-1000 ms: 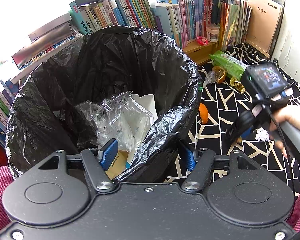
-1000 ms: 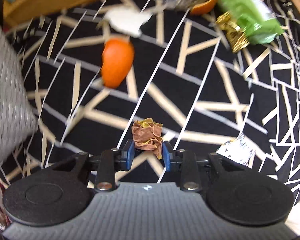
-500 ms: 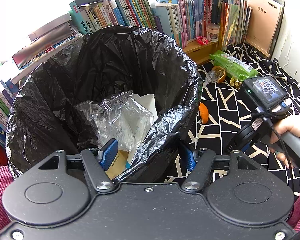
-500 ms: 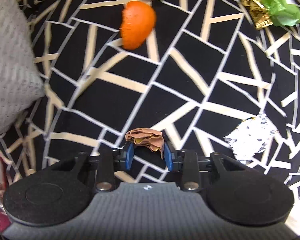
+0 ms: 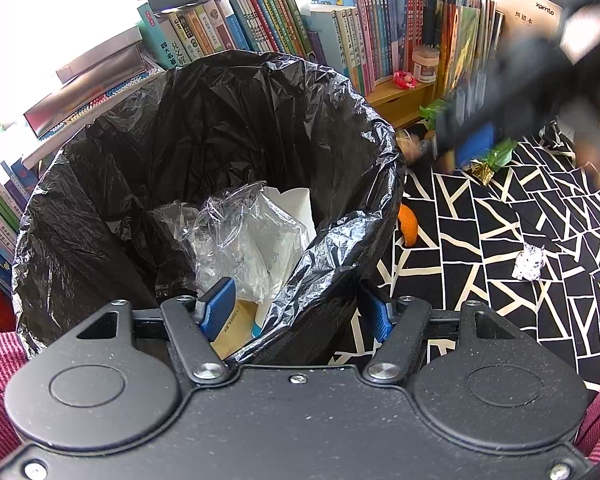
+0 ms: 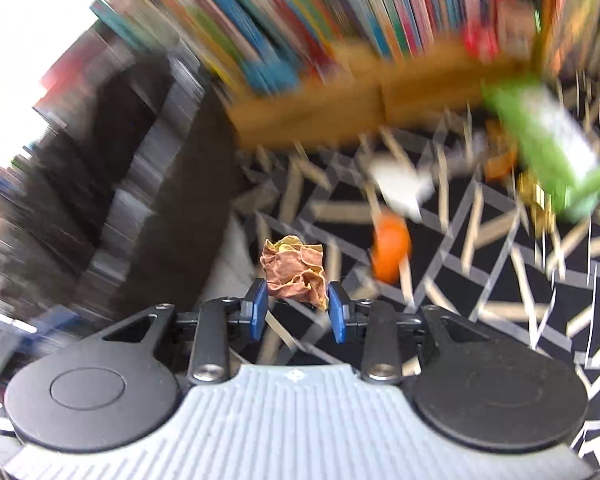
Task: Collect trash
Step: 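Lift the wrapper with the right gripper and carry it over the bin, then open the right gripper to drop the wrapper into the bin, then move the right gripper down to the crumpled silver foil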
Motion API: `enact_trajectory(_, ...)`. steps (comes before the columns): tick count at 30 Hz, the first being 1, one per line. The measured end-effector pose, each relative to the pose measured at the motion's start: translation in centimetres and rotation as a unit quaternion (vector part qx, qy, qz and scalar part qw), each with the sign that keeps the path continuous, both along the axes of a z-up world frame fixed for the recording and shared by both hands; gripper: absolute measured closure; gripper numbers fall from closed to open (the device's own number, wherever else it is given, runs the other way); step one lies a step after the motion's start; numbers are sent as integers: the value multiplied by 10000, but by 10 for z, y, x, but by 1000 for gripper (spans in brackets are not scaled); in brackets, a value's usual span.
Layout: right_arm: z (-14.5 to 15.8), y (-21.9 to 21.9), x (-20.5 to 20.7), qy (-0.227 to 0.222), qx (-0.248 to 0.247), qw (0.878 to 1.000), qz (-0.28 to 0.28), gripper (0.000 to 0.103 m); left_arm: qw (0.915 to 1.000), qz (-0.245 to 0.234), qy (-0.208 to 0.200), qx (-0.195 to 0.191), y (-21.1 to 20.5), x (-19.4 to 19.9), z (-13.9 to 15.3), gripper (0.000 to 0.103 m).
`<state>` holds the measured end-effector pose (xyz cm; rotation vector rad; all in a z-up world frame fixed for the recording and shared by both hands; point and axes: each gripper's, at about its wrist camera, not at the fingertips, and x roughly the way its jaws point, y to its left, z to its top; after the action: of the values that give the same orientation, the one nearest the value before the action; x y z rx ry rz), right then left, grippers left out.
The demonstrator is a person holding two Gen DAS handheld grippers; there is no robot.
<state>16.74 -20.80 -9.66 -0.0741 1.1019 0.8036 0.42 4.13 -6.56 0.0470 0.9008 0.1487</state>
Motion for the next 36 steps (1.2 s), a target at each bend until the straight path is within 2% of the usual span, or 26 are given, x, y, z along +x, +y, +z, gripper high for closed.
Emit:
enact_trajectory(4, 54, 4, -12, -329, 824, 9954, 369, 63, 10000, 4, 5, -8, 1, 1, 0, 38)
enact_trajectory(8, 80, 25, -22, -264, 1294, 9859, 1032, 63, 10000, 2, 8, -5, 1, 1, 0, 38)
enact_trajectory(11, 86, 51, -37, -210, 1208, 9807, 1523, 61, 10000, 0, 6, -14, 1, 0, -1, 38)
enact_trajectory(14, 78, 74, -47, -179, 933, 9792, 1795, 46, 10000, -3, 3, -18, 2, 0, -1, 38)
enact_trajectory(17, 58, 82, -57, -107, 703, 9792, 1901, 33, 10000, -5, -2, -25, 3, -1, -1, 38)
enact_trajectory(24, 49, 66, -51, -54, 787, 9839, 1604, 23, 10000, -11, -13, -24, 1, -3, 0, 38)
enact_trajectory(29, 52, 36, -36, -105, 1023, 9890, 1060, 18, 10000, -21, -3, -34, 1, -4, 0, 38)
enact_trajectory(36, 53, -14, -20, -266, 1022, 9943, 169, 13, 10000, 17, 9, -16, 0, -3, 1, 37)
